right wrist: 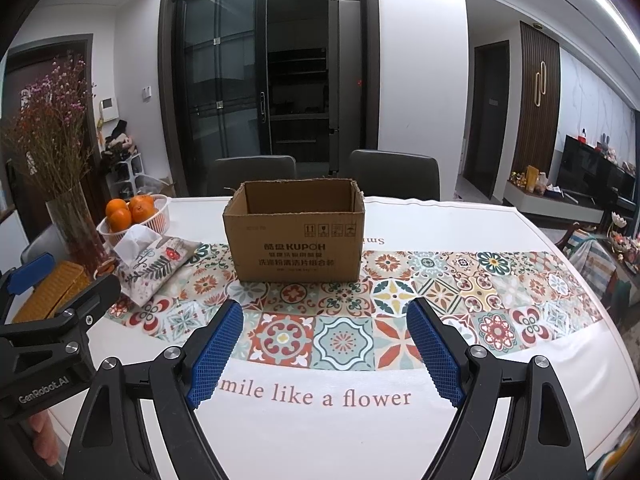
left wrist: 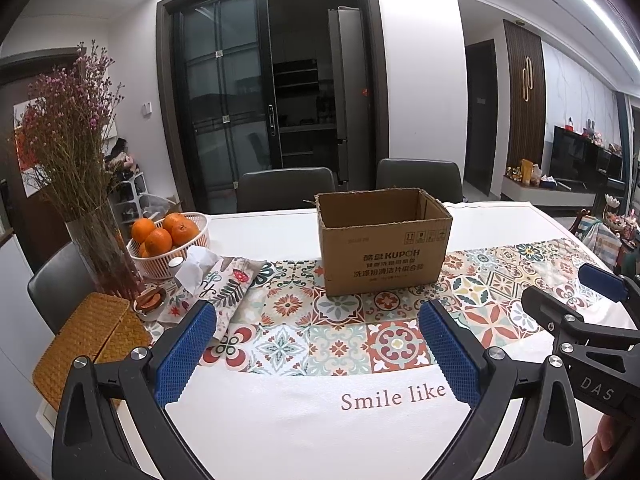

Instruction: Organize rigid objects

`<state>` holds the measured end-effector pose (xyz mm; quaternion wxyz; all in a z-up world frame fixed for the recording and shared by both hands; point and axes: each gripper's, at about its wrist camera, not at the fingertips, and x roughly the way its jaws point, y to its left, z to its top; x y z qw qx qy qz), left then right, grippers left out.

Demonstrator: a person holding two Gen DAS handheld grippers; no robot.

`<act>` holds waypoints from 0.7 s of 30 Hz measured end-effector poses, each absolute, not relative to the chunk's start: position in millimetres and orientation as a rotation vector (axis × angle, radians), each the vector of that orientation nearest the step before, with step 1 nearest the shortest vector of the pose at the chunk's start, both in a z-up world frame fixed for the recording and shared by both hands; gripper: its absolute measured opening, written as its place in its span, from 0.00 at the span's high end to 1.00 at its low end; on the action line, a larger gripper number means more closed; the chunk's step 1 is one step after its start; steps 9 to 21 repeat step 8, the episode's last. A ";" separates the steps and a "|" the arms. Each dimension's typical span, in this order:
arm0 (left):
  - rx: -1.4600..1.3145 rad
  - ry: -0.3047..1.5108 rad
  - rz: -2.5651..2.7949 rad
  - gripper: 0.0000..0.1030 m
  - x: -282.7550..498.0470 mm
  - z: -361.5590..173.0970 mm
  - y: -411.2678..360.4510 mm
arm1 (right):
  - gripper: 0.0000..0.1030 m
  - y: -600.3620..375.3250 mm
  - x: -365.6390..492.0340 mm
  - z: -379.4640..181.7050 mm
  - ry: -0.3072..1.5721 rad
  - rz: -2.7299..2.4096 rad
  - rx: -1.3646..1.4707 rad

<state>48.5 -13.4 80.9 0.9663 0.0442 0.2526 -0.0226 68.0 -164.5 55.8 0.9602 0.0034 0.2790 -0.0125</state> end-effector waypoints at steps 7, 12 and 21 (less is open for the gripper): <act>0.087 0.509 -0.041 0.00 48.7 81.7 -12.3 | 0.18 -164.6 67.6 56.0 0.564 -0.024 0.008; 0.087 0.509 -0.041 0.00 48.8 81.8 -12.5 | 0.18 -164.6 67.7 56.1 0.564 -0.023 0.008; 0.087 0.509 -0.041 0.00 48.8 81.8 -12.5 | 0.18 -164.6 67.7 56.1 0.564 -0.023 0.008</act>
